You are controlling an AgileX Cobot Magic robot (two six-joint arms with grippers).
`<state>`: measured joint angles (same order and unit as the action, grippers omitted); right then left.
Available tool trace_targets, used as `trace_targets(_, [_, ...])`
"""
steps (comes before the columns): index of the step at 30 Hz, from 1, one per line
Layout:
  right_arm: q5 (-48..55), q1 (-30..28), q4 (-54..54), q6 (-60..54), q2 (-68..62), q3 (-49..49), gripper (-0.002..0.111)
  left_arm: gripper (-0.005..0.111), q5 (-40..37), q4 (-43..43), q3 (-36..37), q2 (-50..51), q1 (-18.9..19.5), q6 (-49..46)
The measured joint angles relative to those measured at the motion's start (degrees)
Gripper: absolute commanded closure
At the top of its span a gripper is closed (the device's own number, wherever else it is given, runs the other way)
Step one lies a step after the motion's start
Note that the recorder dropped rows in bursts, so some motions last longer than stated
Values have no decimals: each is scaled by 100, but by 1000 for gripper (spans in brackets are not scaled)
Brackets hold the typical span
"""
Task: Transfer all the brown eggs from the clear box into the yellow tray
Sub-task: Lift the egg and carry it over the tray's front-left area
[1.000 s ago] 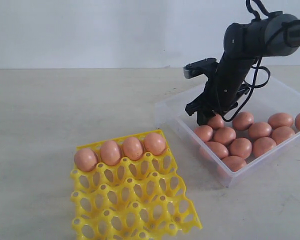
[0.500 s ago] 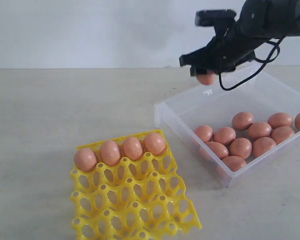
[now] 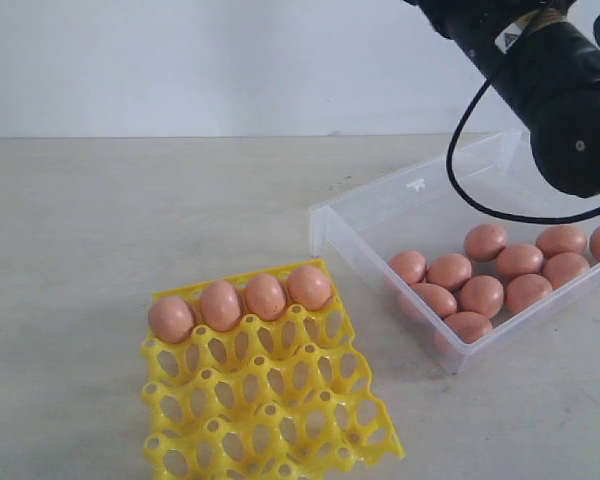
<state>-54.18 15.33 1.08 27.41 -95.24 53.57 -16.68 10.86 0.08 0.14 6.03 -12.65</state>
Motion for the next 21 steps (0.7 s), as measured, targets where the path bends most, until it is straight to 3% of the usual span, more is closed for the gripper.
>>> trace_targets(4, [-957, 108, 2394, 2066, -80, 0, 108, 103, 0, 0, 0, 0, 0, 0])
trace_targets(7, [-1359, 395, 3253, 2583, -199, 0, 108, 103, 0, 0, 0, 0, 0, 0])
trace_targets(17, [-1098, 2020, 3449, 1685, -1127, -10, 108, 103, 0, 0, 0, 0, 0, 0])
trace_targets(21, [-1060, 2422, 3204, 1630, -1477, -59, 108, 103, 0, 0, 0, 0, 0, 0])
